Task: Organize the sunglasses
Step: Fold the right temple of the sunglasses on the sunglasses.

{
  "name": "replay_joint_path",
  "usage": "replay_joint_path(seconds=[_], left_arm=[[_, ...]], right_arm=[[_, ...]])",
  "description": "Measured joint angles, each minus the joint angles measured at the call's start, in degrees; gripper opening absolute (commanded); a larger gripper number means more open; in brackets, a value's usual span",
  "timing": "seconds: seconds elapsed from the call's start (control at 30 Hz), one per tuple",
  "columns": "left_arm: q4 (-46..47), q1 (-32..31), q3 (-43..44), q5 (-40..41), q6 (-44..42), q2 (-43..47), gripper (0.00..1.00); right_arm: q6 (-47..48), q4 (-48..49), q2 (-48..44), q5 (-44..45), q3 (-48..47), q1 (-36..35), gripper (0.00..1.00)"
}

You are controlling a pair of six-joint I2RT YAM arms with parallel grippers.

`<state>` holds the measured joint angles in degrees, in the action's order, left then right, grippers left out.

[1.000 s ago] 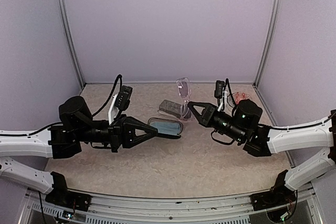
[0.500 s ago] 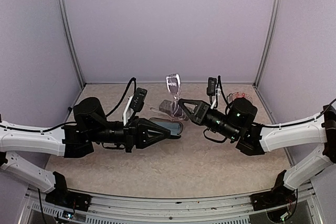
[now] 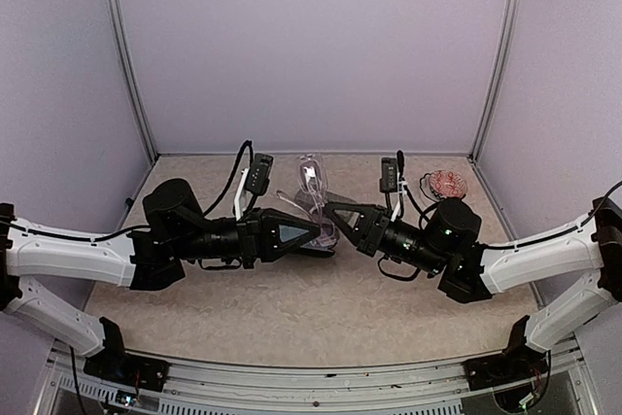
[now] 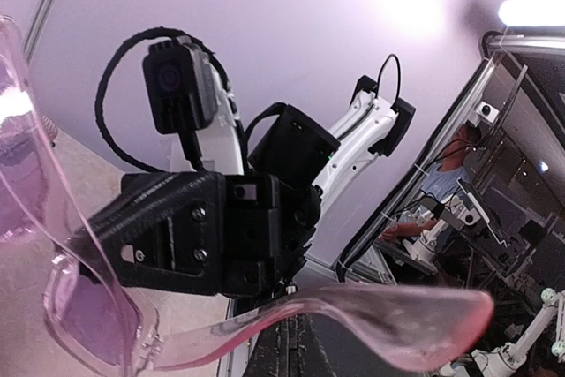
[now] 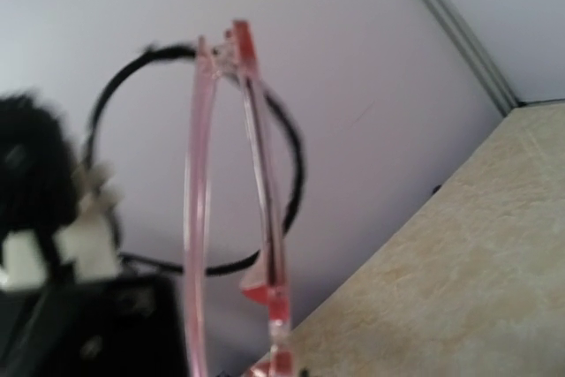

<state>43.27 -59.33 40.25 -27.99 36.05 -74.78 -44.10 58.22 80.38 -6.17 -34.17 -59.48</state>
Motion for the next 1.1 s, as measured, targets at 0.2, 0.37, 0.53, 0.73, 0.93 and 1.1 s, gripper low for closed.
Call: replay_joint_path(seconds=[0.2,0.37,0.53,0.73,0.93,1.1], left_arm=[[1.86,1.73,0.04,1.4,2.78,-1.79,0.0],[2.73,3.34,0.04,1.62,5.22,-3.5,0.0],[4.61,4.98,0.22,0.81,7.65,-4.68,0.0],[4.68,6.4,0.24,0.17,8.41,-4.81,0.01],[0.35,9.33,0.17,-0.72,8.17,-1.68,0.16],[-7.98,12.9,0.15,0.35,5.9,7.56,0.36]], right_arm=[[3.82,1.73,0.0,-1.6,0.61,-1.97,0.0],[7.19,1.57,0.07,-1.38,0.94,-2.6,0.0],[9.18,-0.15,0.11,-0.39,1.2,-2.62,0.0],[12.57,-5.14,-0.37,1.44,1.18,-3.39,0.0],[20.74,-16.96,-2.16,6.16,-2.43,-3.37,0.0],[28.06,-27.56,-2.4,7.72,-7.37,-1.2,0.0]])
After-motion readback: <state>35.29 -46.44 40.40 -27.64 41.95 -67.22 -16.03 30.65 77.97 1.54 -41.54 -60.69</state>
